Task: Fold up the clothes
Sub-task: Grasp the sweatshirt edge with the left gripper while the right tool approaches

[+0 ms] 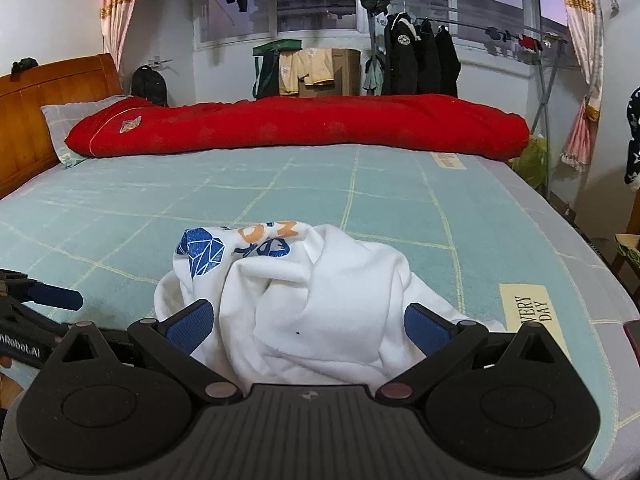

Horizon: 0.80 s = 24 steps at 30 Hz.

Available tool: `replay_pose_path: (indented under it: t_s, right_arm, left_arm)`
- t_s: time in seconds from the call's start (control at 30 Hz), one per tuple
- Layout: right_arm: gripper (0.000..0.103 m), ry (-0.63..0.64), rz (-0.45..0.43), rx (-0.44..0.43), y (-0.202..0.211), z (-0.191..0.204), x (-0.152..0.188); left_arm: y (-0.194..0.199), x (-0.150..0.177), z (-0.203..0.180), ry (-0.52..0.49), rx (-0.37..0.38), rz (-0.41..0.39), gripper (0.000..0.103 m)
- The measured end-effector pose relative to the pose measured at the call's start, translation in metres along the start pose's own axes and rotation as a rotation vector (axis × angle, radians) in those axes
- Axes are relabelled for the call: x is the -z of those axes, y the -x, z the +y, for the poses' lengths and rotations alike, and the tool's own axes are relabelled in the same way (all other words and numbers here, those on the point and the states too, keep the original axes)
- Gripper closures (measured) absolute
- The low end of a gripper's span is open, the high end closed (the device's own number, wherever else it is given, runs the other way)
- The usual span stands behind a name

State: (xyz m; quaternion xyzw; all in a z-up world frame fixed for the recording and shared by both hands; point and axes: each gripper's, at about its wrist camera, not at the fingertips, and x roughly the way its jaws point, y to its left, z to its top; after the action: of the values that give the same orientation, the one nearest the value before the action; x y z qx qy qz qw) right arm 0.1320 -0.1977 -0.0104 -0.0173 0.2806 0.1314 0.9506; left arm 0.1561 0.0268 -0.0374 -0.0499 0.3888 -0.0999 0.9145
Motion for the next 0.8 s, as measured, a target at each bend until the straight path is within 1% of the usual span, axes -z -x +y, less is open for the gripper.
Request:
replay_pose_path:
  t_s: [0.07, 0.17, 0.23, 0.37, 0.47, 0.53, 0.6, 0.7, 0.8]
  right_arm:
    - [0.000, 0.004, 0.006, 0.002, -0.002, -0.001, 0.001]
    - [0.000, 0.003, 0.003, 0.001, -0.001, -0.003, 0.002]
    - [0.000, 0.000, -0.004, 0.001, 0.000, -0.005, 0.004]
    - [0.000, -0.010, 0.000, 0.004, 0.001, -0.008, 0.009]
    - [0.000, -0.011, 0.000, -0.002, 0.003, -0.009, 0.012]
    - [0.000, 0.001, -0.009, -0.006, 0.007, -0.009, 0.013]
    - [0.000, 0.018, -0.029, -0.008, 0.011, -0.009, 0.013]
    - [0.000, 0.041, -0.051, -0.005, 0.013, -0.009, 0.010]
    - [0.000, 0.074, -0.056, -0.007, 0.012, -0.007, 0.004]
  left_arm:
    - [-0.002, 0.000, 0.000, -0.013, -0.031, -0.010, 0.001]
    - [-0.001, 0.004, -0.003, -0.086, -0.033, -0.051, 0.001]
    - [-0.001, 0.004, -0.005, -0.115, -0.042, -0.047, 0.001]
    - [-0.001, 0.001, -0.008, -0.090, -0.048, -0.024, 0.001]
    - [0.001, 0.000, -0.011, -0.068, -0.062, -0.069, 0.001]
    - [0.005, -0.003, -0.014, -0.080, -0.068, -0.098, 0.001]
    - [0.008, -0.006, -0.014, -0.100, -0.066, -0.104, 0.001]
    - [0.010, -0.013, -0.010, -0.103, -0.067, -0.101, 0.001]
    - [0.008, -0.019, -0.005, -0.108, -0.059, -0.071, 0.001]
